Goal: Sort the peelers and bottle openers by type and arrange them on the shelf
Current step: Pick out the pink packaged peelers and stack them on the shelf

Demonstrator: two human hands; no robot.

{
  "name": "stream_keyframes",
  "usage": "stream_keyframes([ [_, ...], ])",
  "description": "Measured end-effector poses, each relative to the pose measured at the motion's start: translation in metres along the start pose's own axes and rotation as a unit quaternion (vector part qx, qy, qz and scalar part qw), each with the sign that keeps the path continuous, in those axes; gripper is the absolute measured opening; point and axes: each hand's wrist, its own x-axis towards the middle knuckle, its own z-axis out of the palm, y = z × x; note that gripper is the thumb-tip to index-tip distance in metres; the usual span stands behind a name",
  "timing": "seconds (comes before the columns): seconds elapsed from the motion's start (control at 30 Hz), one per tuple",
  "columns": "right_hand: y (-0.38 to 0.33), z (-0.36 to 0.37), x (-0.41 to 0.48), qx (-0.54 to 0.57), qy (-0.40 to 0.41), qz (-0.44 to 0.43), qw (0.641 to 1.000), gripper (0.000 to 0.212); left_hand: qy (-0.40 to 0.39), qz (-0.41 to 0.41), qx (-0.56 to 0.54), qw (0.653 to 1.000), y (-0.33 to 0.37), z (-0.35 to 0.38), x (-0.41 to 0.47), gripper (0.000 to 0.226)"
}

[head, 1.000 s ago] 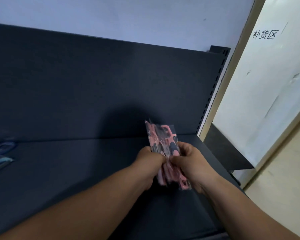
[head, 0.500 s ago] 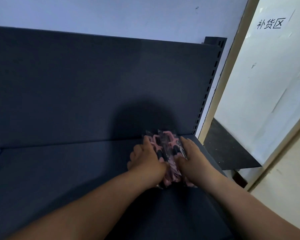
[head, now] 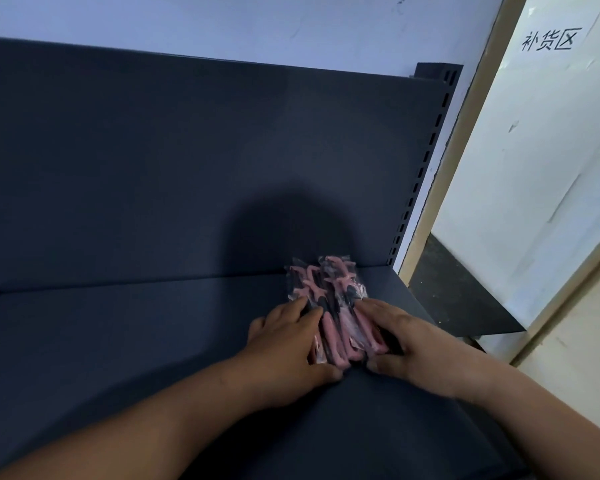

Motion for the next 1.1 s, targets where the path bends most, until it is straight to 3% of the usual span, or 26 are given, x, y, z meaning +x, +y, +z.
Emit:
stream_keyframes([
  [0.23,-0.003,-0.001,-0.004,0.002,0.021,-0.008,1.0,0.086,0.003,0.026,0.005,1.0,-0.004,0.004,0.0,0.102],
  [0.47,-0.01,0.004,-0.006,0.007,0.035,-0.007,0.999,0.055,-0.008,0.024,0.02,0.999,-0.004,0.004,0.0,0.089],
  [0.63,-0.008,0.013,-0.003,0.07,0.142,0.025,0.987,0.04,-0.011,0.024,0.022,0.999,-0.005,0.004,-0.001,0.09],
  [0.9,-0.013,0.017,-0.002,0.081,0.277,0.05,0.956,0.043,-0.012,0.022,0.023,0.999,-0.005,0.005,-0.002,0.089],
  [1.1,-0.008,0.013,-0.006,0.159,0.355,0.082,0.918,0.038,-0.009,0.022,0.021,0.999,-0.006,0.006,-0.001,0.089],
])
